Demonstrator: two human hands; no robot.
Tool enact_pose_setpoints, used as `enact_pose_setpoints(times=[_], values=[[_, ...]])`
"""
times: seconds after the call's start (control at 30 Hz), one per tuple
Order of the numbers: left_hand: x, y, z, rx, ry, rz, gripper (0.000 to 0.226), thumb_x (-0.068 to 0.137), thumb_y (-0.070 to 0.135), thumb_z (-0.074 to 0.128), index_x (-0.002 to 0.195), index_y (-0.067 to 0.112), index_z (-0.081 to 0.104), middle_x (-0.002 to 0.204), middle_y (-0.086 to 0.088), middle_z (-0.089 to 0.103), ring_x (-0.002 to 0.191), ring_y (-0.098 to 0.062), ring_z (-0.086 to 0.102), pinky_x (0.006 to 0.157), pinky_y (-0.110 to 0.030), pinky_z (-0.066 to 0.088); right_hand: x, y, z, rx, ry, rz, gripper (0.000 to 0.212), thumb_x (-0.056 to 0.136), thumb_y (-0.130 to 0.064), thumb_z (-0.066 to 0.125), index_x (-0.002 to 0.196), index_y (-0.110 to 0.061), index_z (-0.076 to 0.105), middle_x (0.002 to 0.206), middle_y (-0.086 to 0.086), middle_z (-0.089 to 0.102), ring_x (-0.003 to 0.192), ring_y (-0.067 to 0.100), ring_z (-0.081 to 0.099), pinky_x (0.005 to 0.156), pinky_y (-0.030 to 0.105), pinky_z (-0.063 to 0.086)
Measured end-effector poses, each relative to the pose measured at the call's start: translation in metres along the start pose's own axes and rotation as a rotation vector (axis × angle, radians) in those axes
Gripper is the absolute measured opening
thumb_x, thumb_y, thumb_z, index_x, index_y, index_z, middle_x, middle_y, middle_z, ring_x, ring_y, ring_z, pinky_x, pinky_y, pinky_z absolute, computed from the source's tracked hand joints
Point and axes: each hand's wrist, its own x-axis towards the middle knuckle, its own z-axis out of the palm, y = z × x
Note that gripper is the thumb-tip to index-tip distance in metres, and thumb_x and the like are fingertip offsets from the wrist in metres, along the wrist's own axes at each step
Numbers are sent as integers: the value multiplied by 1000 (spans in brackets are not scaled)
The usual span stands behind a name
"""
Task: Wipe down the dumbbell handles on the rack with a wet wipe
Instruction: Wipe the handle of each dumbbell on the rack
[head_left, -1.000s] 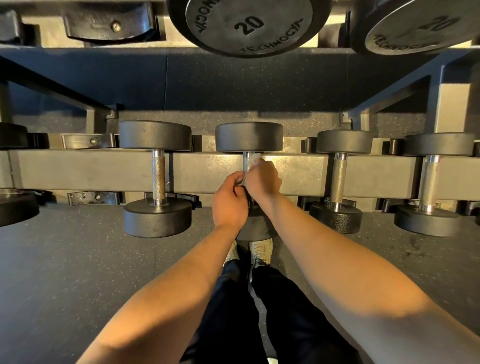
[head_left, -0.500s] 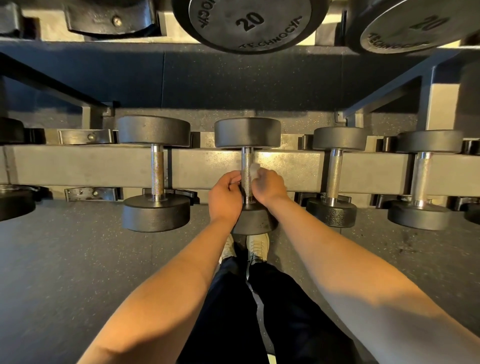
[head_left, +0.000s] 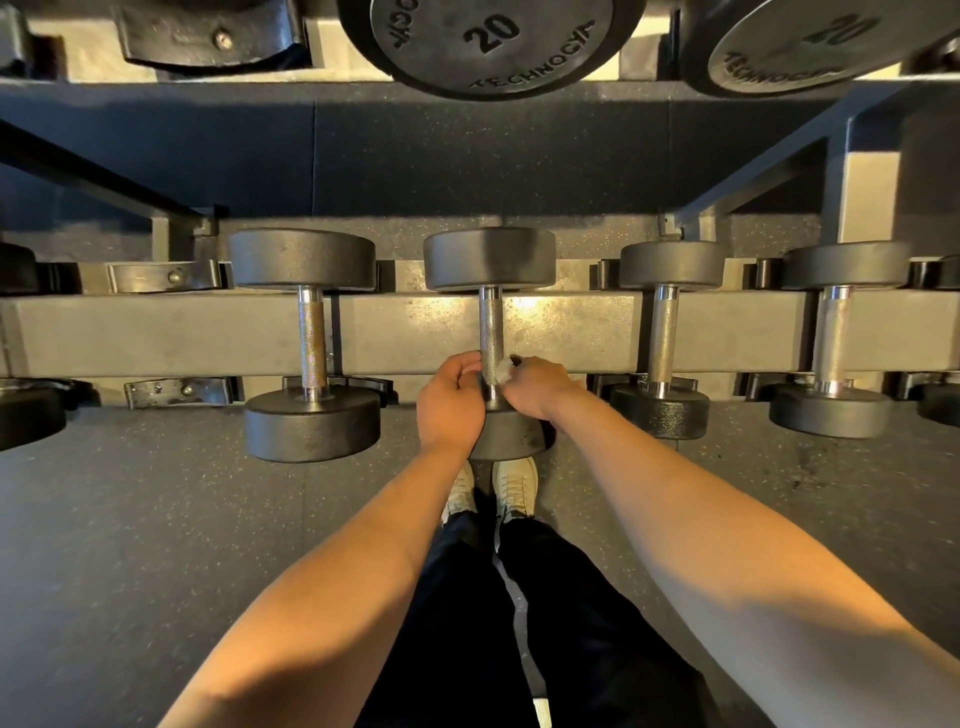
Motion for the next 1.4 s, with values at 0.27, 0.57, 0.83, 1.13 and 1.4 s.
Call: enact_pose_setpoints(times=[0.27, 0.57, 0.83, 1.13, 1.4], values=[[-4, 0, -8, -96, -103, 2, 36, 104, 12, 43, 134, 26, 58, 122, 10, 66, 109, -8, 60, 87, -14, 46, -41, -6, -9, 631, 196, -79, 18, 98, -23, 53, 89, -16, 67, 82, 1, 64, 85, 22, 61, 71, 30, 46], [-6, 15, -36, -282, -262, 58, 32, 102, 11, 52, 132, 22, 60, 115, 4, 68, 102, -1, 63, 89, -17, 47, -45, -25, 6, 959, 196, -158, 25, 95, -14, 50, 111, -10, 68, 100, 10, 71, 90, 25, 65, 78, 34, 51], [-15, 10, -41, -83, -245, 190, 50, 93, 4, 66, 129, 28, 42, 118, 1, 62, 106, -1, 60, 90, -16, 48, -48, -37, 10, 1325, 285, -191, 25, 95, -12, 54, 119, -17, 49, 115, 16, 62, 91, 21, 61, 70, 28, 47], [-7, 8, -53, -153, -147, -18, 18, 103, 30, 54, 99, 21, 69, 95, 0, 68, 84, -3, 60, 79, -24, 45, -46, -46, 21, 1306, 345, -268, 30, 102, -23, 53, 132, -25, 47, 107, 12, 60, 95, 14, 58, 80, 21, 48], [-4, 15, -62, -324, -142, -107, 24, 100, 5, 42, 98, 11, 66, 90, -2, 63, 72, 3, 59, 72, -15, 47, -45, -52, 27, 1040, 271, -434, 44, 94, 6, 51, 123, -28, 46, 105, -2, 58, 93, 7, 59, 71, 13, 50]])
